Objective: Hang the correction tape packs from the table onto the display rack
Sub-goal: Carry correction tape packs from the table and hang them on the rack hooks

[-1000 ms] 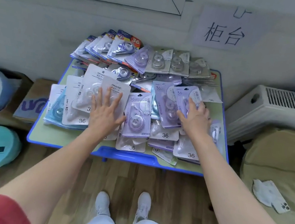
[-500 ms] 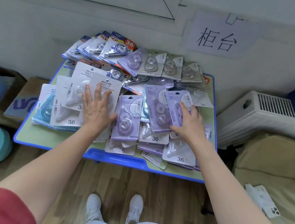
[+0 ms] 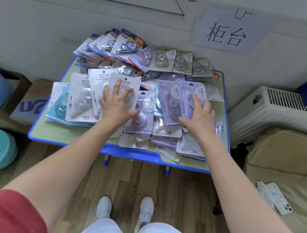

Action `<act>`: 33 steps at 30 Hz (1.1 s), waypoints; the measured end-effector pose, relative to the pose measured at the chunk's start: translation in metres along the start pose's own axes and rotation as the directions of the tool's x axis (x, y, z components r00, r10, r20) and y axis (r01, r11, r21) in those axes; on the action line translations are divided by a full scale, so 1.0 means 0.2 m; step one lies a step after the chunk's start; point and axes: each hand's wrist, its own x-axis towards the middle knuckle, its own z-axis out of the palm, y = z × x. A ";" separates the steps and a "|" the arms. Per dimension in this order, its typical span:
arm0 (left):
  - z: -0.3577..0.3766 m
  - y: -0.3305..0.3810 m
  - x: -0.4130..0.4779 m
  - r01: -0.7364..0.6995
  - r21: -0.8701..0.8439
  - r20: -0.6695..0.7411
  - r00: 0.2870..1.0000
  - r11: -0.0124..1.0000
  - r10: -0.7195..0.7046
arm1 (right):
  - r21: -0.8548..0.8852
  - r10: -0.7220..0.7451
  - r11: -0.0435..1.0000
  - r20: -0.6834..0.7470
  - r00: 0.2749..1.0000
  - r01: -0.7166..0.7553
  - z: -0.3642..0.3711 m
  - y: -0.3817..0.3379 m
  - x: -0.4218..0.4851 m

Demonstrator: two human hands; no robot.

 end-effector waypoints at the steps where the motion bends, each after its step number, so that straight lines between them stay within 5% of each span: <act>1: -0.01 0.00 -0.01 -0.006 0.001 0.013 1.000 1.000 0.006 | 0.006 0.001 1.000 -0.004 1.000 -0.001 0.00 -0.02 -0.02; 10: -0.07 -0.05 -0.10 -0.215 0.033 0.132 0.969 0.976 0.209 | 0.064 0.131 0.990 -0.111 0.985 -0.125 0.09 -0.15 -0.34; 17: -0.09 -0.13 -0.32 -0.460 -0.017 0.220 0.865 0.888 0.452 | 0.161 0.357 0.929 -0.158 0.921 -0.333 0.29 -0.22 -0.80; 26: 0.01 -0.06 -0.85 -0.638 -0.097 0.338 0.701 0.764 0.628 | 0.314 0.630 0.767 -0.199 0.751 -0.560 0.51 -0.15 -1.54; 33: 0.14 0.04 -1.54 -0.789 -0.143 0.431 0.494 0.598 0.755 | 0.437 0.789 0.604 -0.211 0.577 -0.667 0.67 -0.02 -2.28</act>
